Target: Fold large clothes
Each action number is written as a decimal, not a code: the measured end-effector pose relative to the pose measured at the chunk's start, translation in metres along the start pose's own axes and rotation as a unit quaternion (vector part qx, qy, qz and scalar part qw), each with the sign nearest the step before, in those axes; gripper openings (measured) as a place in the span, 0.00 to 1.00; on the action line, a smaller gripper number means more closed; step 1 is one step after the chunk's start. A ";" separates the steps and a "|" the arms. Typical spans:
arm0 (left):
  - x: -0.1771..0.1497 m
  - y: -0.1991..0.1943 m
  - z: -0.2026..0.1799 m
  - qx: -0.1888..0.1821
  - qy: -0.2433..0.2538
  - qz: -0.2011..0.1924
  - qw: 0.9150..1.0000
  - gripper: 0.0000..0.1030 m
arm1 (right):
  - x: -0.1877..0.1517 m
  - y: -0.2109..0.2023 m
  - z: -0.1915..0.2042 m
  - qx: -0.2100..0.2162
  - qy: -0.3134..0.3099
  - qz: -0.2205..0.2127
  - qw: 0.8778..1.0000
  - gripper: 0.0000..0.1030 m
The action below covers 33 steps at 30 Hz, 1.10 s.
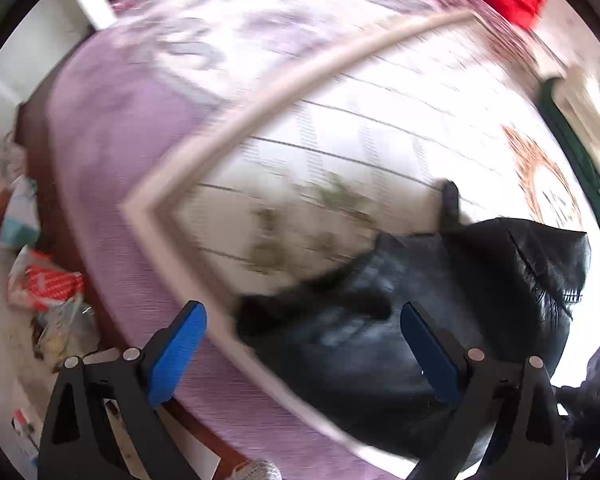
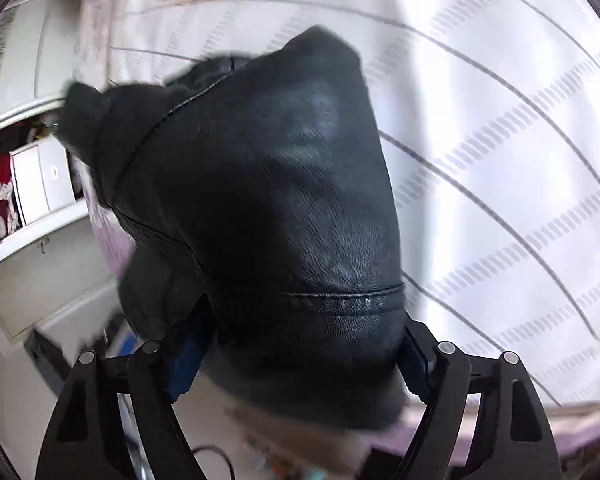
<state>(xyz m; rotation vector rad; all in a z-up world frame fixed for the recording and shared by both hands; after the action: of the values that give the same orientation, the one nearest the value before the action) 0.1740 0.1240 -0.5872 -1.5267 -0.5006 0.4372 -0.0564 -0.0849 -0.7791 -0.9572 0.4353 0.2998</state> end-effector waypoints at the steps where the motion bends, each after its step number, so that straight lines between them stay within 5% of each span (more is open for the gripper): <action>1: -0.004 0.012 -0.012 0.016 0.018 0.012 1.000 0.96 | -0.007 -0.014 -0.003 -0.056 -0.025 -0.021 0.998 0.80; 3: -0.010 0.035 -0.022 0.081 0.053 0.017 0.995 0.96 | -0.017 -0.041 -0.003 -0.163 -0.063 -0.077 0.982 0.81; 6: -0.014 0.057 -0.017 0.097 0.055 0.027 0.993 1.00 | -0.030 -0.065 0.033 -0.126 -0.121 -0.128 0.976 0.78; 7: -0.013 0.061 -0.013 0.087 0.045 0.029 0.995 1.00 | -0.031 -0.061 0.048 -0.114 -0.147 -0.120 0.975 0.71; 8: -0.011 0.062 -0.010 0.079 0.037 0.032 0.996 1.00 | -0.021 -0.060 0.061 -0.104 -0.176 -0.106 0.973 0.47; 9: -0.010 0.063 -0.008 0.073 0.030 0.035 0.996 1.00 | -0.015 -0.054 0.077 -0.102 -0.200 -0.092 0.970 0.35; 13: -0.010 0.065 -0.008 0.079 0.029 0.030 0.996 1.00 | 0.067 -0.057 0.135 -0.119 -0.236 -0.060 0.963 0.33; 15: -0.010 0.068 -0.006 0.076 0.025 0.026 0.996 1.00 | 0.099 -0.026 0.128 -0.154 -0.217 -0.047 0.963 0.32; 16: -0.009 0.070 -0.004 0.069 0.022 0.024 0.997 1.00 | 0.120 -0.008 0.119 -0.176 -0.203 -0.041 0.962 0.24; 20: -0.008 0.082 0.006 0.048 0.006 0.031 0.998 1.00 | 0.152 0.021 0.114 -0.153 -0.163 -0.017 0.974 0.17; 24: -0.009 0.071 0.010 0.045 0.001 0.040 0.998 1.00 | 0.134 0.007 0.125 -0.159 -0.167 0.007 0.973 0.17; 29: -0.031 0.029 0.014 0.025 -0.021 0.049 0.998 1.00 | 0.066 -0.044 0.146 -0.174 -0.209 -0.005 0.962 0.21; 33: -0.068 0.028 -0.001 0.016 -0.017 0.073 0.997 1.00 | 0.033 -0.033 0.118 -0.240 -0.199 0.020 0.950 0.21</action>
<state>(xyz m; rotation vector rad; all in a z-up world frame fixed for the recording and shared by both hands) 0.1197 0.0852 -0.6180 -1.5328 -0.4077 0.5824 0.0135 -0.0025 -0.7123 -1.3271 0.0031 0.6428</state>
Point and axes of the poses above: each gripper's, at about its wrist camera, not at the fingertips, and y roughly the way its jaws point, z to its left, x to its top, the point moved 8 cm from there along y, roughly the way its jaws point, and after that the axes turned 8 degrees about z, right-handed, at the moved point
